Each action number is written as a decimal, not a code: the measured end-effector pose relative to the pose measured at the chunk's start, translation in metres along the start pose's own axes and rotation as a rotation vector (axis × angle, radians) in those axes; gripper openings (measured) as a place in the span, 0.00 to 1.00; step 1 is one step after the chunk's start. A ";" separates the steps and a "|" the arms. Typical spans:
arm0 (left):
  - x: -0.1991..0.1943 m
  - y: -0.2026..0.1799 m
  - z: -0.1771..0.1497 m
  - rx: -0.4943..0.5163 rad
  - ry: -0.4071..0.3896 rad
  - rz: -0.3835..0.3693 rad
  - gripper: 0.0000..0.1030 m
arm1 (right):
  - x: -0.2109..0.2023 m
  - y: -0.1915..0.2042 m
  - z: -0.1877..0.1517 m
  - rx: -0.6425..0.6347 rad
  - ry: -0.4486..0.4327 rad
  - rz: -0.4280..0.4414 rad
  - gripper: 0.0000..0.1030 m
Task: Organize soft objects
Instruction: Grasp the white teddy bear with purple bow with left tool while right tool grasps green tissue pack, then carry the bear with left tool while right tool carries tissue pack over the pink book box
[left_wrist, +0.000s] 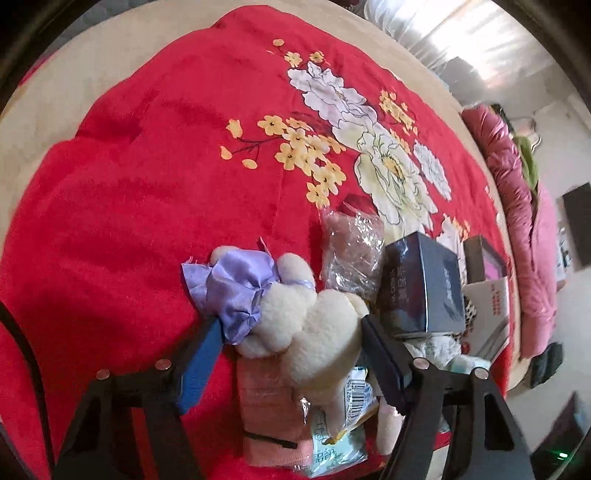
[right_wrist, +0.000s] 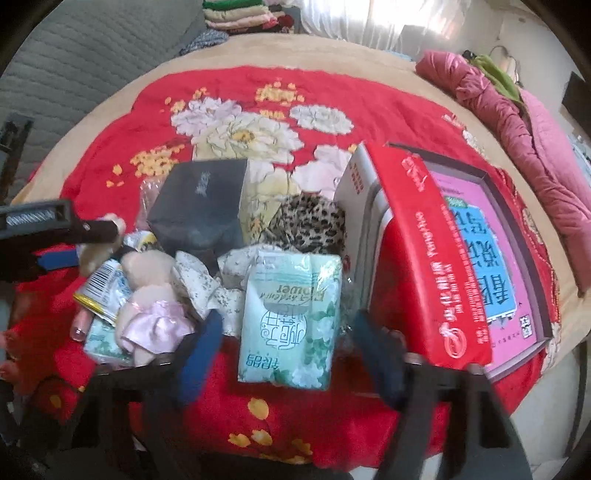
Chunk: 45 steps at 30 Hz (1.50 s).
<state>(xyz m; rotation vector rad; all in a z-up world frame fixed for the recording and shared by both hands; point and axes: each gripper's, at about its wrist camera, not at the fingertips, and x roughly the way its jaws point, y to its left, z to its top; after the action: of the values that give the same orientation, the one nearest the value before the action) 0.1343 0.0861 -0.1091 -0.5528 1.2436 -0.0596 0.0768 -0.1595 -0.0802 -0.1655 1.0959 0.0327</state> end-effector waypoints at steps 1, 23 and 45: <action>0.002 0.002 0.001 -0.009 0.006 -0.015 0.71 | 0.002 0.000 0.000 -0.005 -0.003 -0.019 0.55; -0.016 -0.005 0.004 0.036 -0.010 -0.080 0.32 | -0.039 -0.027 0.010 0.089 -0.131 0.102 0.46; -0.094 -0.109 -0.018 0.319 -0.159 -0.118 0.25 | -0.098 -0.064 0.022 0.134 -0.280 0.117 0.46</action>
<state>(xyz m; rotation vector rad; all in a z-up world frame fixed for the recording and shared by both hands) 0.1135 0.0165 0.0160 -0.3453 1.0200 -0.3023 0.0580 -0.2140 0.0244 0.0240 0.8236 0.0843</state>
